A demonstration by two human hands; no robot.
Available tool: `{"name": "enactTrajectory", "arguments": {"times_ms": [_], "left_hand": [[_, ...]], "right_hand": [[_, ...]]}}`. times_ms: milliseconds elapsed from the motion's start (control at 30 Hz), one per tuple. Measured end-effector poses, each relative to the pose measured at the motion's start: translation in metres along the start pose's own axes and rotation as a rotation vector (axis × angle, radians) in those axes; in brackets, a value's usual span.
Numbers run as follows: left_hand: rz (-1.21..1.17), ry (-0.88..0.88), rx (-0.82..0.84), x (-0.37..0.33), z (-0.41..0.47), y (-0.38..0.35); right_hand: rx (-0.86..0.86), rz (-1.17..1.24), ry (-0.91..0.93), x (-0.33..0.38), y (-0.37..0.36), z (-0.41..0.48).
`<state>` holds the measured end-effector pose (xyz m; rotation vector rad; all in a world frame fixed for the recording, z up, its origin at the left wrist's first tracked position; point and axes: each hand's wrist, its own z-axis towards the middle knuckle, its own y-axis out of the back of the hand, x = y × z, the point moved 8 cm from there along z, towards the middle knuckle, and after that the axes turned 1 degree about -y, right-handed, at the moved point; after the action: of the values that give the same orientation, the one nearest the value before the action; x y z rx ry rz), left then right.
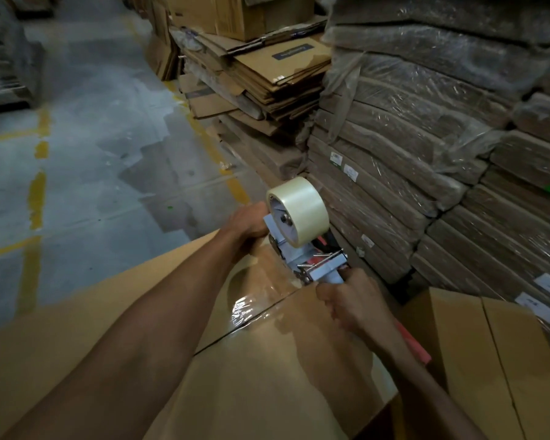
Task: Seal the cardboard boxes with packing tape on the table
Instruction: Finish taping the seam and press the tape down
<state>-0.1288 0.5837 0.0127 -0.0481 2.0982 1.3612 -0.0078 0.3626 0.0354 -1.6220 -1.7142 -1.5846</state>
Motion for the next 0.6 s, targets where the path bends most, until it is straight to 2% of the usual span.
{"name": "enactTrajectory", "arguments": {"times_ms": [67,133,200,333,400,467,500,600], "left_hand": [[-0.092,0.075,-0.019,0.002,-0.003,0.003],[-0.079,0.103,-0.048,0.005,0.001,-0.002],[0.093,0.113,-0.057,-0.001,-0.004,0.000],[0.325,0.122,-0.090,-0.014,-0.008,0.008],[0.346,0.109,-0.230,-0.020,-0.012,0.008],[0.262,0.084,-0.387,-0.024,-0.027,0.003],[0.229,0.074,-0.384,-0.025,-0.037,-0.004],[0.384,0.012,-0.303,-0.016,-0.046,-0.024]], "right_hand": [[0.011,-0.002,-0.004,0.001,-0.001,0.002],[0.071,-0.054,-0.016,0.002,0.000,0.000],[0.133,-0.183,0.002,0.002,0.005,-0.012],[-0.010,-0.164,-0.046,-0.022,0.028,-0.046],[-0.039,-0.169,-0.052,-0.032,0.027,-0.055],[-0.033,-0.187,-0.018,-0.032,0.026,-0.053],[-0.011,-0.211,-0.005,-0.031,0.024,-0.050],[0.025,-0.291,0.025,-0.027,0.022,-0.047]]}}
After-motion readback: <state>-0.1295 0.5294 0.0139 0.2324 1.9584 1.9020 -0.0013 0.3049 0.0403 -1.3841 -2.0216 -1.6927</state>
